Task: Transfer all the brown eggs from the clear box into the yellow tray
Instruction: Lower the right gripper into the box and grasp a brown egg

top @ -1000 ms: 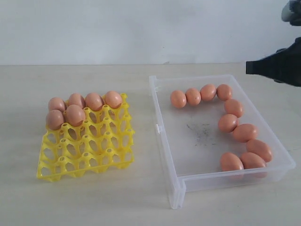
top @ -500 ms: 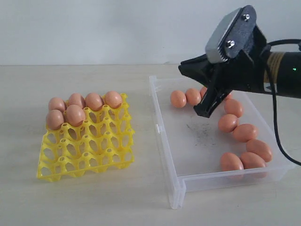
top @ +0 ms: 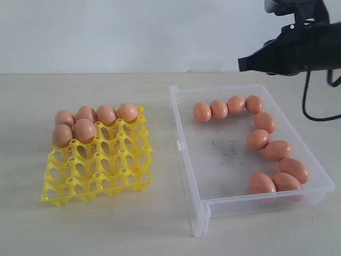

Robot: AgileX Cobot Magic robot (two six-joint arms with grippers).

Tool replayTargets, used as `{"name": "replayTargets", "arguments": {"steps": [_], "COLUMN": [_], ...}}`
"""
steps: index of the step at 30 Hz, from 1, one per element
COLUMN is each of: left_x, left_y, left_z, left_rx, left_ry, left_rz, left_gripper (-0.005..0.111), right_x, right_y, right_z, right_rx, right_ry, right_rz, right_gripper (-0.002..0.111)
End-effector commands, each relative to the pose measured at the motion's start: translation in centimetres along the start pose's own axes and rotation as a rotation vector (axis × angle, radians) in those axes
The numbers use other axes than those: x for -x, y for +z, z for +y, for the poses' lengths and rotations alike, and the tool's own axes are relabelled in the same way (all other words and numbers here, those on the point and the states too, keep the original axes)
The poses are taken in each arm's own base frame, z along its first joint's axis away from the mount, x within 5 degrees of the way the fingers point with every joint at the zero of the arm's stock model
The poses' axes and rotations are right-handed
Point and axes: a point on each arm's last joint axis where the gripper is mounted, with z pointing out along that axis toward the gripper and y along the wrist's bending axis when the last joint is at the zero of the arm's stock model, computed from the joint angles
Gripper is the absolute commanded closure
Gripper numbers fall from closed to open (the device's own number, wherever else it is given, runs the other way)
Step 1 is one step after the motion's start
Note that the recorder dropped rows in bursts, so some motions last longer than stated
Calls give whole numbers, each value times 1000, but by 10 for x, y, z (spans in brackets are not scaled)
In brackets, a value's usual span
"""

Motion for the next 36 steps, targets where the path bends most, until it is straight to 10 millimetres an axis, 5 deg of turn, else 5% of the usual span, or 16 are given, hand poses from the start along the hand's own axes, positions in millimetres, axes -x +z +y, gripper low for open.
{"name": "replayTargets", "arguments": {"steps": [1,4,7,13,22,36], "left_x": [-1,-1,-1,0,0,0], "left_y": [0,0,0,0,0,0], "left_z": [0,0,0,0,0,0], "left_rx": [-3,-3,-3,-1,-1,-1], "left_ry": [1,1,1,1,1,1], "left_rz": [1,1,1,-4,-4,-4], "left_gripper": [103,103,103,103,103,103], "right_x": [-11,-31,-42,-40,-50,-66], "right_y": [28,45,50,55,70,77], "right_z": [-6,-24,-41,-40,-30,-29], "right_rx": [175,-24,-228,-241,-188,-293], "right_ry": [145,180,276,432,687,695], "right_rz": [305,593,692,630,642,724], "right_gripper": [101,75,52,65,65,65]}}
